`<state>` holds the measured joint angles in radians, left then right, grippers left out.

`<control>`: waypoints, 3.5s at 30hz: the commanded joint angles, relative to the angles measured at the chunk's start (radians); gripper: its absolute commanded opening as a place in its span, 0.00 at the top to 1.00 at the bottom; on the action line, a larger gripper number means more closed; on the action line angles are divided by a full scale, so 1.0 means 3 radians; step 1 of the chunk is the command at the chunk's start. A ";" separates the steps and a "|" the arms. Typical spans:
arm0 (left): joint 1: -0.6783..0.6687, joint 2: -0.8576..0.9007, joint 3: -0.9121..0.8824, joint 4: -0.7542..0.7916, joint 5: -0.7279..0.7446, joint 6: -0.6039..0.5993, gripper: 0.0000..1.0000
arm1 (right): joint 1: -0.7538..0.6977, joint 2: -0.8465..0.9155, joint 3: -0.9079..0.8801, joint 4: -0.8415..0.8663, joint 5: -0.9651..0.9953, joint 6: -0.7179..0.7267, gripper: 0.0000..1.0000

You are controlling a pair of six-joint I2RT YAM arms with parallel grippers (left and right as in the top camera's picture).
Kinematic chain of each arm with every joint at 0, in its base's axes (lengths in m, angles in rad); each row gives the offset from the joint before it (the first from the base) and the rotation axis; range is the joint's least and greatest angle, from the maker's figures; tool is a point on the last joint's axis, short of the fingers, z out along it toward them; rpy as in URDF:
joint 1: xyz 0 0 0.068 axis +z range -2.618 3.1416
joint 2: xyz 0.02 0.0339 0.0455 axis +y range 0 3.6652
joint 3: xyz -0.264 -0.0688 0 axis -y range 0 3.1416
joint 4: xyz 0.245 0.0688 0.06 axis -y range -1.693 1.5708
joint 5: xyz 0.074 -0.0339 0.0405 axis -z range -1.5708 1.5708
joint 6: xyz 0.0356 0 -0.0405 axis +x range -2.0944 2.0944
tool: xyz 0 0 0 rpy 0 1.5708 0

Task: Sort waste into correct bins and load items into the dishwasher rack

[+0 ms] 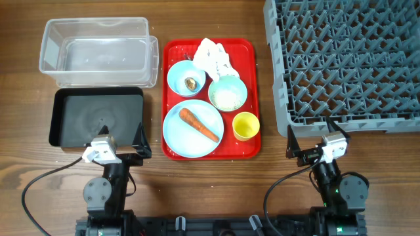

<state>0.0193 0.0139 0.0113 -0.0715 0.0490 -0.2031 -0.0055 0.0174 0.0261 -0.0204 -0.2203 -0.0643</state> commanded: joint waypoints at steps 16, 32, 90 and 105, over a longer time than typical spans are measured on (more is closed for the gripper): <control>-0.0018 -0.0037 -0.0019 -0.0015 -0.0043 0.0052 0.00 | -0.0011 -0.0024 -0.0017 0.0017 0.0006 0.0048 0.00; -0.0018 -0.0037 -0.0019 -0.0014 -0.0039 0.0051 0.00 | -0.0011 -0.0024 -0.0017 0.0094 0.0008 0.0039 0.00; -0.0356 0.4607 0.5348 -0.3178 0.0098 0.0142 0.00 | -0.0011 0.3656 0.4651 -0.2585 -0.0659 0.0033 0.00; -0.0814 0.5768 0.5567 -0.3418 0.0142 0.0127 0.00 | -0.0011 0.4354 0.4930 -0.2944 -0.0668 0.0167 0.00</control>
<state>-0.2230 1.6993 1.6646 -1.0855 0.0700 -0.1772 -0.0055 1.3117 1.4818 -0.8944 -0.3996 -0.0452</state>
